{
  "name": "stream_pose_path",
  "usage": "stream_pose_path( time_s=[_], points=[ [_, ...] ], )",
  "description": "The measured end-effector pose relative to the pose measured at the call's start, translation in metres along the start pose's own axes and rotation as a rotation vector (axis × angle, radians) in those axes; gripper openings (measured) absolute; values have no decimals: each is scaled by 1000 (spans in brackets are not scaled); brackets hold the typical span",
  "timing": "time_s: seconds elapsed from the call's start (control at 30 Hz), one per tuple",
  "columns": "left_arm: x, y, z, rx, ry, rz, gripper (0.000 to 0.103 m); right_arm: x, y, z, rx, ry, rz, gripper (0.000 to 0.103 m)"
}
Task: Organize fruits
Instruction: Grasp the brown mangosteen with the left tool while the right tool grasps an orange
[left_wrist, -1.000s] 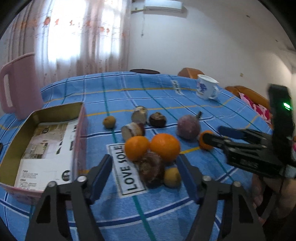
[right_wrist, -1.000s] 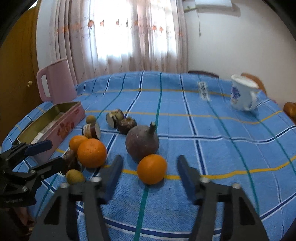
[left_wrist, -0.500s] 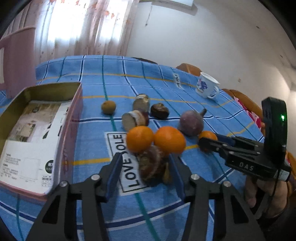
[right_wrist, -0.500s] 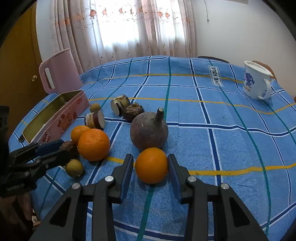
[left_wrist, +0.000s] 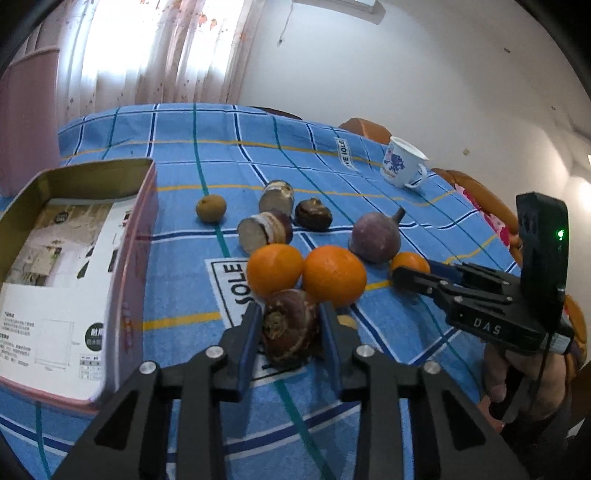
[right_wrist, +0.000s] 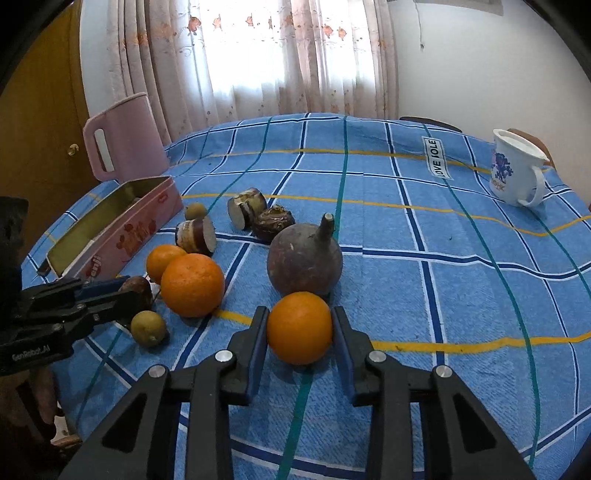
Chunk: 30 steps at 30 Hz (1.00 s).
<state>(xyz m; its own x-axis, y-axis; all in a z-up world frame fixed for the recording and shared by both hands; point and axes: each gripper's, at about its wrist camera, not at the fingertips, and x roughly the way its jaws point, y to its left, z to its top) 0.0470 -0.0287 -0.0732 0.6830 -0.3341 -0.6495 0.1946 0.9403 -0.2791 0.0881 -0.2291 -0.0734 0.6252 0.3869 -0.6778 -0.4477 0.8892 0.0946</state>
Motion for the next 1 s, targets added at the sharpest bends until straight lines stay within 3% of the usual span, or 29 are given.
stream_pose_path(
  time_s=[0.13,0.33,0.6,1.0],
  points=[
    [0,0,0,-2,-2,0,36,-2,2,-1,-15,-13,-3,35],
    [-9,0,-1,-6,-39,-38,35,-16,3,-4,-22,-101,15,35],
    [-24,-3,2,18,-107,-17,35,-27,13,-7,-69,-179,-23,35],
    [-39,-10,2,66,-206,53,35,-37,19,-7,-88,-250,7,35]
  ],
)
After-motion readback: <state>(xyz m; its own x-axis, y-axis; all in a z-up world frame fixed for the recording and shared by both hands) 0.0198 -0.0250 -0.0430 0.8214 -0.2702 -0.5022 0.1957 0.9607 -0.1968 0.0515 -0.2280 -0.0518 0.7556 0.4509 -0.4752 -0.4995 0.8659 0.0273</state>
